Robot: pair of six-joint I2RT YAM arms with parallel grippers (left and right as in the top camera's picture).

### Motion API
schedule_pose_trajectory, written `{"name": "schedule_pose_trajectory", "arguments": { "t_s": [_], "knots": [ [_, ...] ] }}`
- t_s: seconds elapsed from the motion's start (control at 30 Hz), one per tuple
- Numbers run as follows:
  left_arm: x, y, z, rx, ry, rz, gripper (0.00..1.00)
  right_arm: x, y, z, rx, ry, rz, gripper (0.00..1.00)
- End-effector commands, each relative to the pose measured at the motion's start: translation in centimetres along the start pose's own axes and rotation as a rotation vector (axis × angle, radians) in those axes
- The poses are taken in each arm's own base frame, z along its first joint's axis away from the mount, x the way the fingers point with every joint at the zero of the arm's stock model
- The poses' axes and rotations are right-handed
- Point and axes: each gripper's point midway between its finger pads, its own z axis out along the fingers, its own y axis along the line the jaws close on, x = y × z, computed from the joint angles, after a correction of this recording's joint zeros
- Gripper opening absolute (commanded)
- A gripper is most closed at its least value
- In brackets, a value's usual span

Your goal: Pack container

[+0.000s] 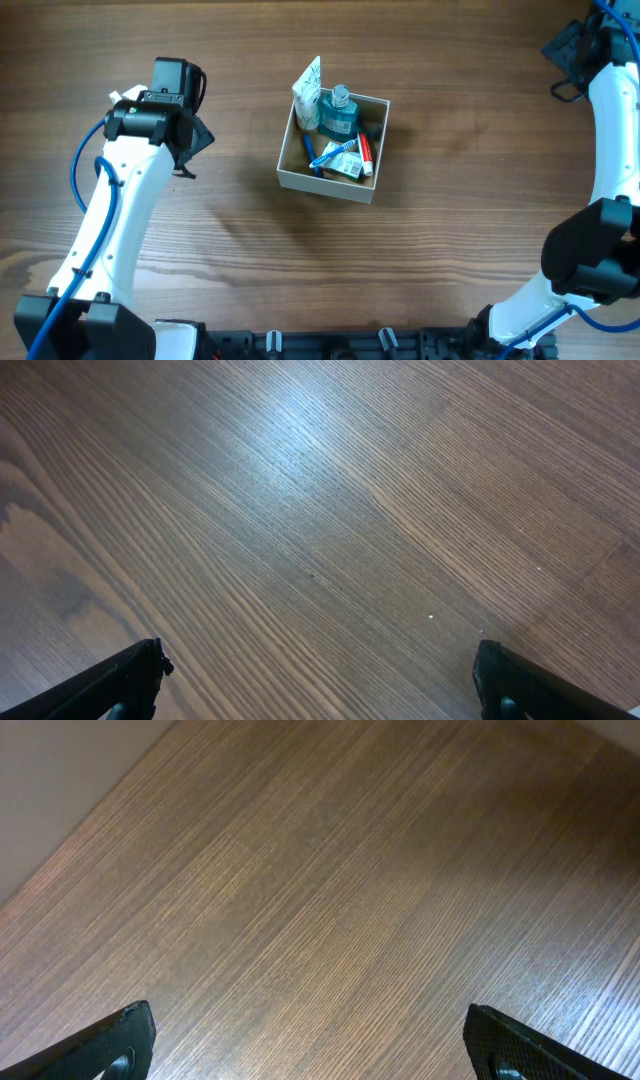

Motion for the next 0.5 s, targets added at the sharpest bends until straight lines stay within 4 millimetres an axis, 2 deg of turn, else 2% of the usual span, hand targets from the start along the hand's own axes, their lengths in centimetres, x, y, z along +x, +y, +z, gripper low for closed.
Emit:
{"name": "schedule_pose_trajectory", "arguments": {
  "t_s": [0.0, 0.2, 0.33, 0.47],
  "knots": [
    [0.0, 0.4, 0.3, -0.020, -0.004, -0.016, 1.00, 0.1, -0.4, 0.4, 0.026, -0.005, -0.011, 1.00],
    [0.0, 0.4, 0.3, -0.020, -0.004, -0.016, 1.00, 0.1, -0.4, 0.4, 0.026, -0.005, -0.010, 1.00],
    [1.0, 1.3, 0.2, -0.056, 0.038, 0.011, 1.00, 0.1, -0.4, 0.4, 0.026, -0.005, -0.010, 1.00],
    [1.1, 1.4, 0.2, -0.060, 0.042, 0.014, 1.00, 0.1, -0.4, 0.4, 0.026, -0.005, -0.010, 1.00]
  ]
}}
